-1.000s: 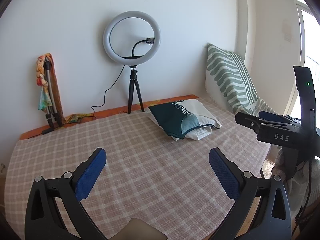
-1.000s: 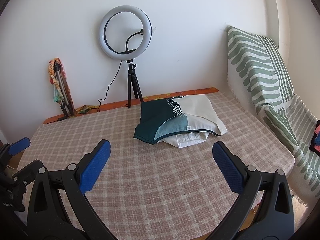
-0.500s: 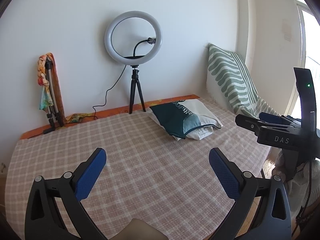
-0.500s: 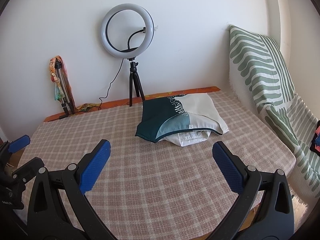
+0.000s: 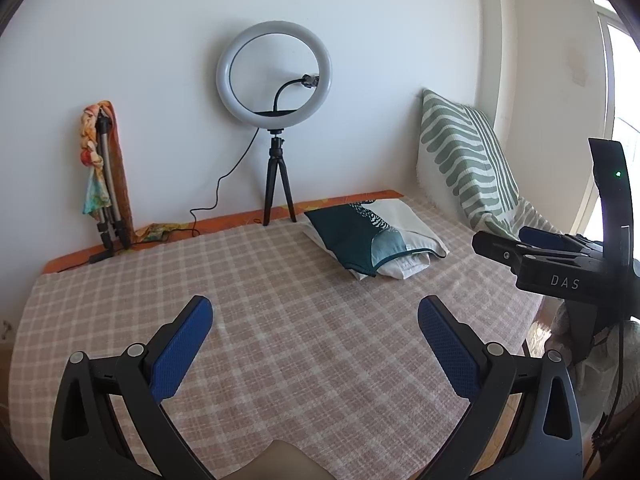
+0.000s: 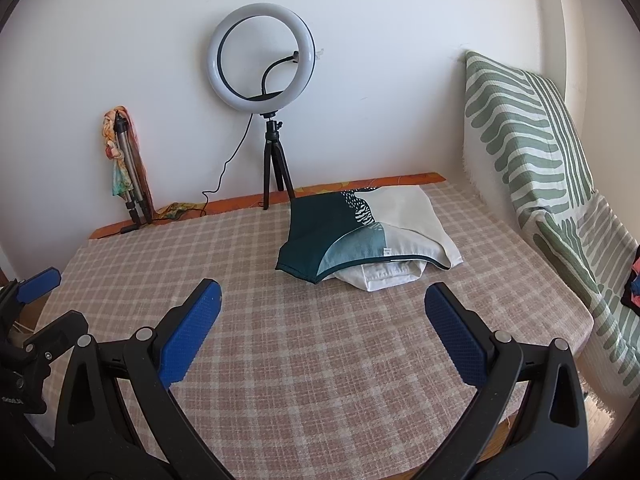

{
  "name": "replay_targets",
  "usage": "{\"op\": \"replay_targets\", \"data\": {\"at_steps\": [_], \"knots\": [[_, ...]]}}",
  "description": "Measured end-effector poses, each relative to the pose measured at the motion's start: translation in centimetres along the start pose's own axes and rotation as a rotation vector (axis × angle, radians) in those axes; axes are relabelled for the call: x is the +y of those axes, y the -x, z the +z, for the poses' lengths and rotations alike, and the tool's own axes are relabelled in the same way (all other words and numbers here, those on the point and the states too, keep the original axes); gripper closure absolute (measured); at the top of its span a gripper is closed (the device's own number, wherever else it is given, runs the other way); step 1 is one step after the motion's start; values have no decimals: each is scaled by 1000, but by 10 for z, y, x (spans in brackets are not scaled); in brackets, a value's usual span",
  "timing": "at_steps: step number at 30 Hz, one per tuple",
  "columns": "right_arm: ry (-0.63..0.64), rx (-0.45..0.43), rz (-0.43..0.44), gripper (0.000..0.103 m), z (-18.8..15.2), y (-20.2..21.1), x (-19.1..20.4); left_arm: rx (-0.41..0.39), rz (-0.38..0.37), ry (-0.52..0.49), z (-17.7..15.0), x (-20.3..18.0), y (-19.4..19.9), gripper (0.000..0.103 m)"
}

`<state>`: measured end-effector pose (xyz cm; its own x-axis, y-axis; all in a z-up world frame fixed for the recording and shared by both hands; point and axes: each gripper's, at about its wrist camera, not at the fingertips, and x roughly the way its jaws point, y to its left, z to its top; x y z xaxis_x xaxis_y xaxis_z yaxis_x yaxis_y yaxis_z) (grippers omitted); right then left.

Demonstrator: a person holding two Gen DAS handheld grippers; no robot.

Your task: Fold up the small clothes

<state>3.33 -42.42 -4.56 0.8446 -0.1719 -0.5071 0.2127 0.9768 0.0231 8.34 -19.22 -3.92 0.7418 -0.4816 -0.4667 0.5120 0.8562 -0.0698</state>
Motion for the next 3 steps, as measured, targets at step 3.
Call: {"op": "replay_targets", "data": {"at_steps": [3], "knots": [[4, 7, 4, 0, 0, -6, -1, 6, 1, 4, 0, 4, -1, 1]]}}
